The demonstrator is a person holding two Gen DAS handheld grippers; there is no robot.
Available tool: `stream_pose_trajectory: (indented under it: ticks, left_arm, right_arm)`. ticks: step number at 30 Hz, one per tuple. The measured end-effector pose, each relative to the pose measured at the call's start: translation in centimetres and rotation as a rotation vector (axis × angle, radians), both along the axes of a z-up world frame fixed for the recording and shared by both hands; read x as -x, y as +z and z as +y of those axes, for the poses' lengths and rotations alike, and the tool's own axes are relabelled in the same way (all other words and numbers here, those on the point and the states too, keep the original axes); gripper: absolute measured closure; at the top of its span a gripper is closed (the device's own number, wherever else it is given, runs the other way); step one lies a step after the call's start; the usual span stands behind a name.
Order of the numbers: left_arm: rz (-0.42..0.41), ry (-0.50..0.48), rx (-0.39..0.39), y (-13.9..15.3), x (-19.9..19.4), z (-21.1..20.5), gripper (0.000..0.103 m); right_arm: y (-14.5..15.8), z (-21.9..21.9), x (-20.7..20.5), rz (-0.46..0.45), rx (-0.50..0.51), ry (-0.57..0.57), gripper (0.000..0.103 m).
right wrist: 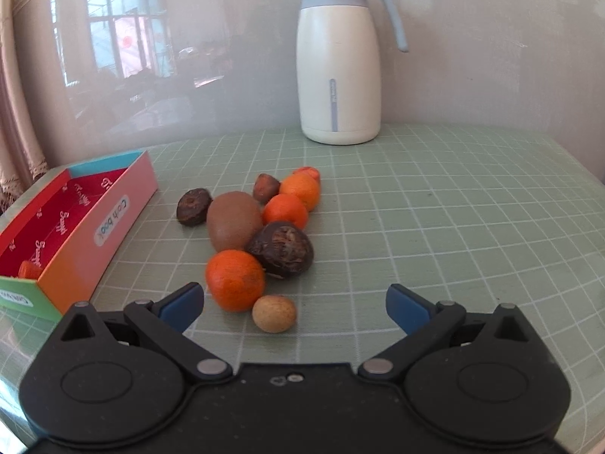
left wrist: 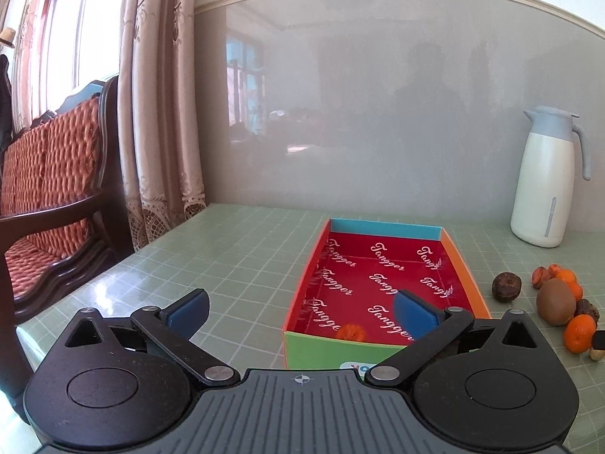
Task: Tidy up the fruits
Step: 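Grasp the small tan round fruit with the right tool, then carry the tan fruit with the right tool into the red box and release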
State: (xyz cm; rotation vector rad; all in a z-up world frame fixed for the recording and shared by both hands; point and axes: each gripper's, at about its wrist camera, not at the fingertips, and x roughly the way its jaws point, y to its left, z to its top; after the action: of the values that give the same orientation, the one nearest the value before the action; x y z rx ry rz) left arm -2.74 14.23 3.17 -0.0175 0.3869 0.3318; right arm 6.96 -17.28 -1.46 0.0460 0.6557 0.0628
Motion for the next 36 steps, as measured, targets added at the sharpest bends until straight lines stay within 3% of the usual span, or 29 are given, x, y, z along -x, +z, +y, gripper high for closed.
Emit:
stream_pose_trajectory:
  ticks: [4, 6, 10, 15, 17, 36]
  left_arm:
    - [0.000, -0.007, 0.000, -0.1, 0.0, 0.0, 0.000]
    - [0.001, -0.002, 0.003, -0.1, 0.0, 0.2, 0.000]
    - [0.004, 0.009, 0.025, -0.1, -0.1, 0.7, 0.000]
    - [0.008, 0.017, 0.047, -0.2, -0.2, 0.9, 0.000]
    - [0.010, 0.018, 0.043, -0.2, -0.2, 0.9, 0.000]
    - [0.002, 0.051, 0.044, -0.1, 0.0, 1.3, 0.000]
  right_arm:
    - [-0.5, 0.4, -0.6, 0.027, -0.014, 0.036, 0.036]
    - [-0.9, 0.5, -1.0, 0.050, -0.023, 0.049, 0.040]
    - [-1.2, 0.9, -1.1, 0.062, -0.030, 0.081, 0.057]
    - [-1.4, 1.2, -1.2, 0.061, -0.032, 0.103, 0.062]
    - [-1.4, 1.4, -1.1, 0.056, -0.028, 0.116, 0.076]
    - [0.3, 3.4, 0.0, -0.022, -0.050, 0.238, 0.076]
